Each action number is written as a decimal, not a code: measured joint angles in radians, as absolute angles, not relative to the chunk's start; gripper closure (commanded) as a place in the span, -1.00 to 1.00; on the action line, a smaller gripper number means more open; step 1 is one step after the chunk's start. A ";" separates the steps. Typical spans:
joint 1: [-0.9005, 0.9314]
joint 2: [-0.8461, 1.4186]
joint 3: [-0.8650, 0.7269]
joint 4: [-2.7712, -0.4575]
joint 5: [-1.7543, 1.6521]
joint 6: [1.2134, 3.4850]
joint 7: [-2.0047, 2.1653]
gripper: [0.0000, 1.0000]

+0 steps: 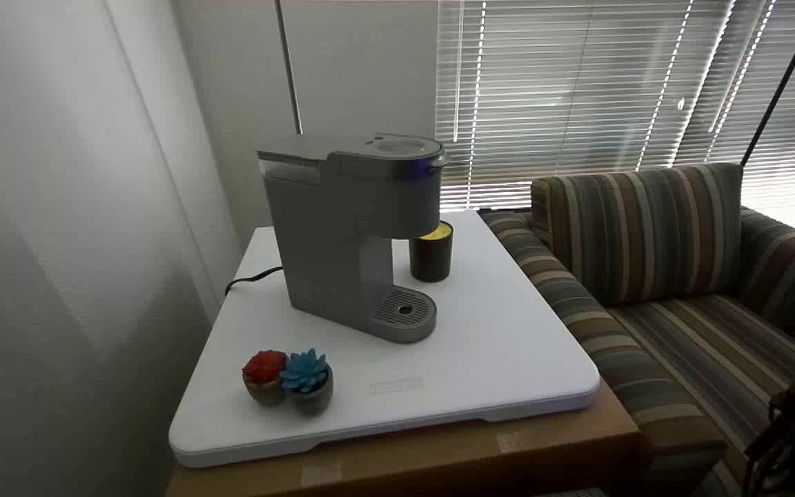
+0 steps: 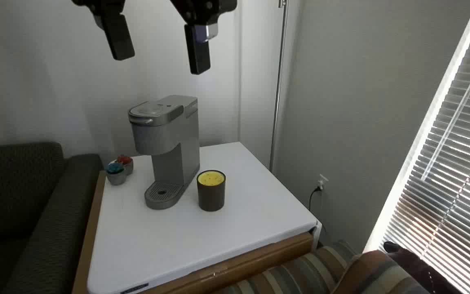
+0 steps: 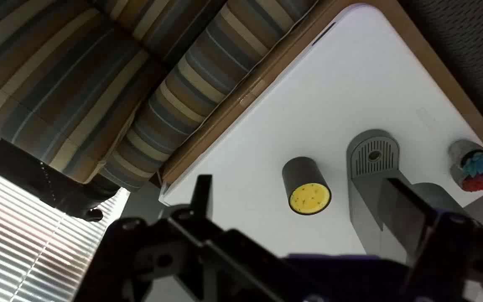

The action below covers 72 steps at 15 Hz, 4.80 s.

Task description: Open the coffeemaker chamber

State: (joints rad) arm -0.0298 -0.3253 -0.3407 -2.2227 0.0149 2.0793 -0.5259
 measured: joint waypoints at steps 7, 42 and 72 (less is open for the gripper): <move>-0.030 -0.325 -0.341 -2.223 0.015 2.079 -0.525 -1.00; 0.033 0.011 -0.101 -2.205 0.485 2.202 -0.444 -1.00; 0.057 0.182 0.020 -2.203 0.407 2.469 0.439 0.37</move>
